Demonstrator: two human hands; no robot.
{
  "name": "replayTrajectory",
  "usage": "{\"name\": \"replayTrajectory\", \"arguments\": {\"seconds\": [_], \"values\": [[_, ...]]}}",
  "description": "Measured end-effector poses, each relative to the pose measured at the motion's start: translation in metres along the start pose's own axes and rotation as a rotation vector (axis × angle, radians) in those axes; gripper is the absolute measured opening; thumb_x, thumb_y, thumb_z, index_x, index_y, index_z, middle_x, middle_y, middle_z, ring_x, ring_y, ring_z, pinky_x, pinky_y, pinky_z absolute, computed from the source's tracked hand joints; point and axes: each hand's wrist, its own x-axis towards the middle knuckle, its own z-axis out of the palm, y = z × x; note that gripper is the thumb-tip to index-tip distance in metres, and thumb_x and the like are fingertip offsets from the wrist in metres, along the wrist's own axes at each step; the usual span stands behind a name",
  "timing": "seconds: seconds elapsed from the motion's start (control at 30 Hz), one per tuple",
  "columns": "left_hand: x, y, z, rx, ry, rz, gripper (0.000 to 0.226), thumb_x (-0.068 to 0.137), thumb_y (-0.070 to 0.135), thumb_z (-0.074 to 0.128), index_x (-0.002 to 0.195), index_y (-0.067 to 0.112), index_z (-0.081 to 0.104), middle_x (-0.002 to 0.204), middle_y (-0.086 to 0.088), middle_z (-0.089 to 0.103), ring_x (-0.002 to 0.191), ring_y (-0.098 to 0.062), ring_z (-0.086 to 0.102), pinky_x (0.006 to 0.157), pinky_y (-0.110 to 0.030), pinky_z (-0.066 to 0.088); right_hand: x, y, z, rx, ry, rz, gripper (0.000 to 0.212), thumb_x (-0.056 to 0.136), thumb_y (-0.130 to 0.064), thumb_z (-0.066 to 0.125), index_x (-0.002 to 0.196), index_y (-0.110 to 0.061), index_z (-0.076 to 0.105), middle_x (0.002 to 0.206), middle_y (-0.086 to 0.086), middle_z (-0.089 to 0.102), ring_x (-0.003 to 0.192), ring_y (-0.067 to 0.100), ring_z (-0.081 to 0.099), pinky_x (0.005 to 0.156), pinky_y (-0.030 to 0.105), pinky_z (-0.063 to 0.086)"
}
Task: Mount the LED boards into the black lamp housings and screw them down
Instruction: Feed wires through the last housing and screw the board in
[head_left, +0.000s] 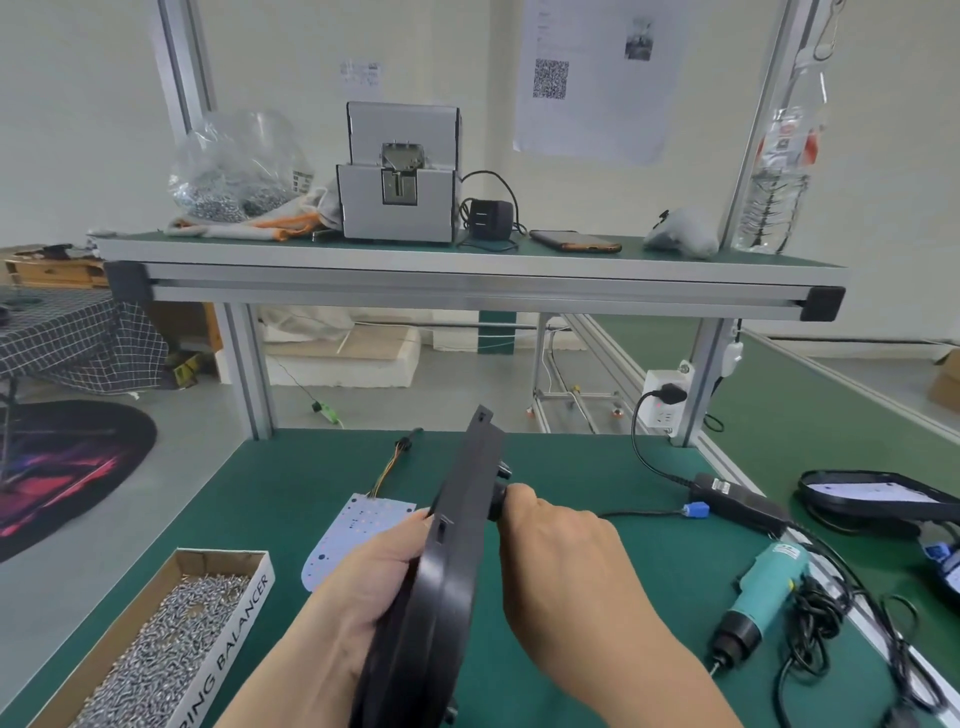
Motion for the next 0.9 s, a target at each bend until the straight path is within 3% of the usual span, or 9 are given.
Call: {"name": "replayTrajectory", "arguments": {"seconds": [0.1, 0.2, 0.27, 0.33, 0.4, 0.47, 0.53, 0.7, 0.9], "values": [[-0.001, 0.003, 0.009, -0.071, -0.018, 0.127, 0.025, 0.06, 0.02, 0.089, 0.08, 0.012, 0.078, 0.073, -0.012, 0.071, 0.055, -0.023, 0.068, 0.05, -0.031, 0.056, 0.0, 0.014, 0.012, 0.399, 0.09, -0.032, 0.019, 0.101, -0.023, 0.043, 0.117, -0.025, 0.052, 0.102, -0.005, 0.057, 0.094, 0.021, 0.053, 0.076, 0.038, 0.042], [0.0, 0.008, 0.011, 0.027, 0.044, 0.313, 0.043, 0.071, 0.025, 0.086, 0.107, 0.015, 0.065, 0.09, -0.009, 0.072, 0.072, -0.024, 0.071, 0.061, -0.038, 0.059, 0.001, 0.035, 0.02, 0.868, 0.384, 0.146, 0.019, 0.092, -0.022, 0.067, 0.109, -0.028, 0.071, 0.085, -0.01, 0.058, 0.077, 0.004, 0.052, 0.071, 0.022, 0.044], [0.002, 0.008, 0.012, 0.106, 0.11, 0.411, 0.037, 0.073, 0.03, 0.081, 0.105, 0.02, 0.064, 0.09, -0.006, 0.073, 0.074, -0.021, 0.072, 0.06, -0.033, 0.058, 0.001, 0.05, 0.022, 1.389, 0.21, 0.308, 0.022, 0.089, -0.039, 0.068, 0.099, -0.022, 0.077, 0.069, -0.003, 0.062, 0.057, 0.009, 0.049, 0.056, 0.027, 0.04], [0.002, 0.004, 0.015, 0.226, 0.143, 0.486, 0.032, 0.073, 0.033, 0.08, 0.101, 0.025, 0.065, 0.092, -0.005, 0.074, 0.076, -0.018, 0.072, 0.062, -0.027, 0.057, 0.001, 0.054, 0.023, 1.616, -0.171, 0.324, 0.055, 0.086, -0.063, 0.061, 0.11, -0.016, 0.076, 0.087, 0.008, 0.073, 0.069, 0.019, 0.061, 0.065, 0.031, 0.047], [0.004, -0.001, 0.017, 0.329, 0.14, 0.523, 0.03, 0.074, 0.034, 0.078, 0.1, 0.03, 0.063, 0.091, -0.003, 0.074, 0.077, -0.014, 0.071, 0.063, -0.021, 0.056, 0.001, 0.053, 0.029, 1.615, -0.278, 0.257, 0.059, 0.085, -0.061, 0.064, 0.12, -0.014, 0.072, 0.117, 0.006, 0.074, 0.103, 0.023, 0.069, 0.093, 0.036, 0.05], [0.007, -0.006, 0.018, 0.39, 0.143, 0.53, 0.028, 0.077, 0.033, 0.076, 0.101, 0.033, 0.062, 0.086, 0.0, 0.072, 0.075, -0.011, 0.069, 0.063, -0.019, 0.055, 0.005, 0.051, 0.031, 1.568, -0.226, 0.226, 0.038, 0.09, -0.035, 0.072, 0.119, -0.011, 0.071, 0.122, 0.009, 0.072, 0.114, 0.024, 0.067, 0.101, 0.038, 0.049], [0.009, -0.012, 0.018, 0.436, 0.117, 0.535, 0.023, 0.086, 0.024, 0.074, 0.103, 0.032, 0.06, 0.08, 0.005, 0.069, 0.072, -0.008, 0.067, 0.063, -0.017, 0.053, 0.008, 0.052, 0.035, 1.57, -0.197, 0.263, 0.025, 0.092, -0.014, 0.07, 0.115, -0.005, 0.071, 0.117, 0.014, 0.073, 0.111, 0.03, 0.069, 0.101, 0.041, 0.051], [0.009, -0.023, 0.018, 0.47, 0.068, 0.569, 0.022, 0.091, 0.019, 0.071, 0.106, 0.027, 0.057, 0.083, 0.009, 0.067, 0.074, -0.007, 0.064, 0.066, -0.018, 0.053, 0.007, 0.05, 0.045, 1.567, -0.085, 0.302, 0.023, 0.089, -0.004, 0.07, 0.112, -0.004, 0.072, 0.107, 0.016, 0.076, 0.099, 0.027, 0.072, 0.091, 0.035, 0.056], [0.009, -0.027, 0.022, 0.512, 0.067, 0.625, 0.02, 0.091, 0.015, 0.068, 0.104, 0.026, 0.056, 0.079, 0.015, 0.062, 0.071, -0.003, 0.06, 0.064, -0.016, 0.051, 0.002, 0.049, 0.061, 1.56, 0.092, 0.244, 0.027, 0.074, -0.02, 0.075, 0.1, -0.012, 0.078, 0.097, 0.01, 0.077, 0.088, 0.019, 0.072, 0.08, 0.027, 0.057]]}}
